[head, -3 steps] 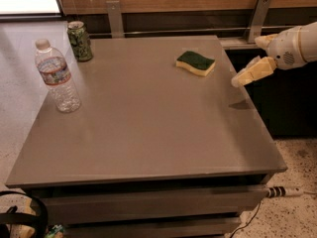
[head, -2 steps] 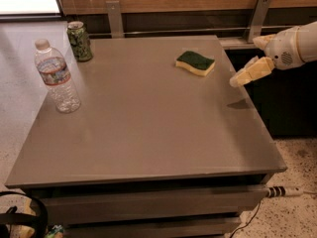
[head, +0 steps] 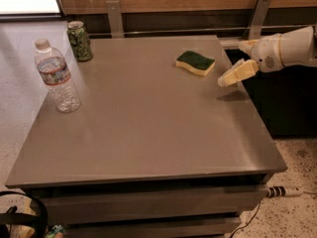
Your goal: Move sponge near water bottle
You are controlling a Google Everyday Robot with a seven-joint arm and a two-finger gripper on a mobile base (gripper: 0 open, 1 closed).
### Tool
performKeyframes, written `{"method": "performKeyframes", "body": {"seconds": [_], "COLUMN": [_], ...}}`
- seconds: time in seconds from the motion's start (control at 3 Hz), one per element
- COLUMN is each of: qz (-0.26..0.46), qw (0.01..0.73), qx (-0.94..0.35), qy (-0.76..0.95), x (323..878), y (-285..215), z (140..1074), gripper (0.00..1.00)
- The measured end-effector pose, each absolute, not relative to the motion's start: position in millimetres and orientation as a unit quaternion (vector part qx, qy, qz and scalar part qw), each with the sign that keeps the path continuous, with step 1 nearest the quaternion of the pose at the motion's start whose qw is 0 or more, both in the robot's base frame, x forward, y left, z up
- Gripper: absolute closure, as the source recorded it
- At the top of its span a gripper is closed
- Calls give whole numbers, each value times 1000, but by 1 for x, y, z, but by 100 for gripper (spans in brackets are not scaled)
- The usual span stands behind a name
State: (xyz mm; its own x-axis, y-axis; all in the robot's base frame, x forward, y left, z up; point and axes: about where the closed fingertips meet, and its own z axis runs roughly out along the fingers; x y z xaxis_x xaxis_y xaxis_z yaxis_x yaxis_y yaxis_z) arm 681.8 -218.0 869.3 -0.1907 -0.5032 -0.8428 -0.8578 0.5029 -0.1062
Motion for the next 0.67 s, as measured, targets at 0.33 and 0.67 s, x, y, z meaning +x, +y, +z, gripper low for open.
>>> {"method": "performKeyframes", "body": {"seconds": [0.33, 0.67], "qz": [215, 213], "qw": [451, 463], "qx": [-458, -450], "qy": [736, 733], "x": [691, 699], "y": [-206, -195], "z": [863, 858], "gripper": [0, 0]}}
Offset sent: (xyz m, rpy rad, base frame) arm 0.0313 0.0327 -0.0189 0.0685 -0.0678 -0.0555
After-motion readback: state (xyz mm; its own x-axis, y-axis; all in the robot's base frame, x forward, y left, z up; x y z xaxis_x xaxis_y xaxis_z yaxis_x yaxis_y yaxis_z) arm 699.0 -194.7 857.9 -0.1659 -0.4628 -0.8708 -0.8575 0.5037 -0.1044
